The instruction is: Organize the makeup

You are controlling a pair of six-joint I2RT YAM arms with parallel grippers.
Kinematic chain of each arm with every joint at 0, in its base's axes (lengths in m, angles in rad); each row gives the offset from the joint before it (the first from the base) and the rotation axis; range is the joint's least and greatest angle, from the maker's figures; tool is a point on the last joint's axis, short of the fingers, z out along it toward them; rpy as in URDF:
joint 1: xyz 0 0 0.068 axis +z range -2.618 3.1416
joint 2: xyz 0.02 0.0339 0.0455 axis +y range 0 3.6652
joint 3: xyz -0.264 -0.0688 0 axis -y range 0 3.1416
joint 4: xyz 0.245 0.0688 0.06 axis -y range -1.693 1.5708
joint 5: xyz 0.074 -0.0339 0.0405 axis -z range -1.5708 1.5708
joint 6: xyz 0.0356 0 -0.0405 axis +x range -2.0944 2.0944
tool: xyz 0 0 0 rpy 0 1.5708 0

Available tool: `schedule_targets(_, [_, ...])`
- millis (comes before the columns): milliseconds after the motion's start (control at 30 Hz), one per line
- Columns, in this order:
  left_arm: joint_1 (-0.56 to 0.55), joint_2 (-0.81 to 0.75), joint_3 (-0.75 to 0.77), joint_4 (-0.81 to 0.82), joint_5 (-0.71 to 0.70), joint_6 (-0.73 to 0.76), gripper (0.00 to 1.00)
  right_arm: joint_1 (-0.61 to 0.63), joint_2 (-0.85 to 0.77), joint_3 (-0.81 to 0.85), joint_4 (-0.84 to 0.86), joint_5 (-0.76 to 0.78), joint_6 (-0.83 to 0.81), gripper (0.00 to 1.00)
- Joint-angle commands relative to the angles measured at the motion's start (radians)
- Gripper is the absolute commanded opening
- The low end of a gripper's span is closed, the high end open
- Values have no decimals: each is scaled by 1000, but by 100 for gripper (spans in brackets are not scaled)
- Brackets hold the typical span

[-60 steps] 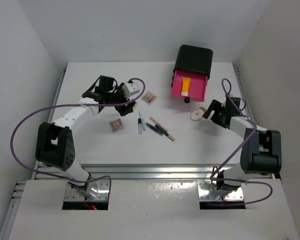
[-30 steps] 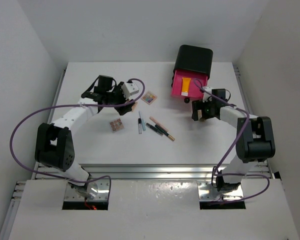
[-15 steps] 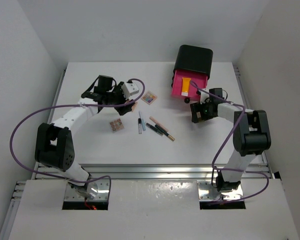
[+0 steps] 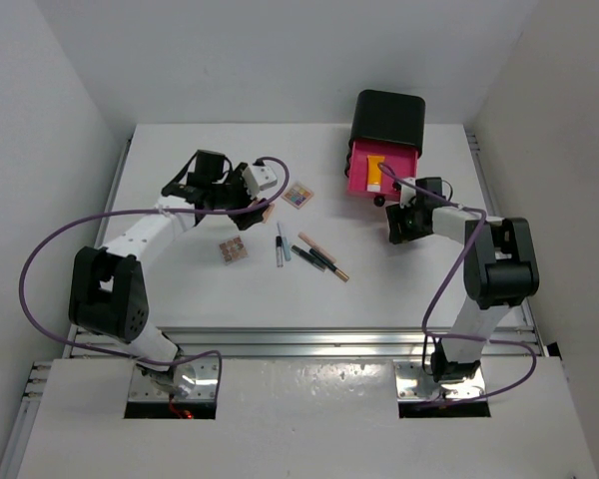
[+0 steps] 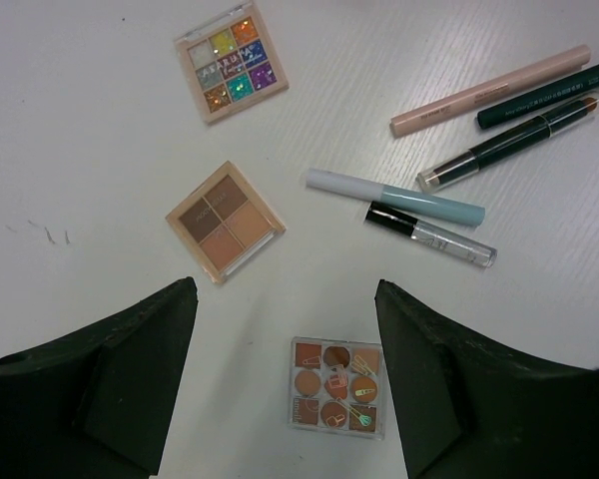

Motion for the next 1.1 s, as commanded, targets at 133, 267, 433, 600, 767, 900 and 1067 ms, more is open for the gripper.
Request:
schedule_targets(133, [10,-46,-13,23,12,13,78,34,-81,-76,18,20,48,51])
schedule_targets(267, [10,-46,-22,23,12,13,78,22,-126,-104,-9,28,66,47])
schedule_targets(433, [10,-46,-31,23,12,13,78,40,-225,-165,-68,40,144,46])
schedule_targets(600, [10,-46,-41,32,22,13,78,70,-275,-230,-107,63,161,61])
schedule_targets(767, [10,-46,-41,41,32,13,78,71,-212,-164,-173,97,166,78])
schedule_targets(900, [10,-57,-50,41,32,13,78,77,-152,-100,-206,105,172,83])
schedule_targets(1067, [10,-75,-70,50,32,13,78,102,-128,-76,-200,145,189,80])
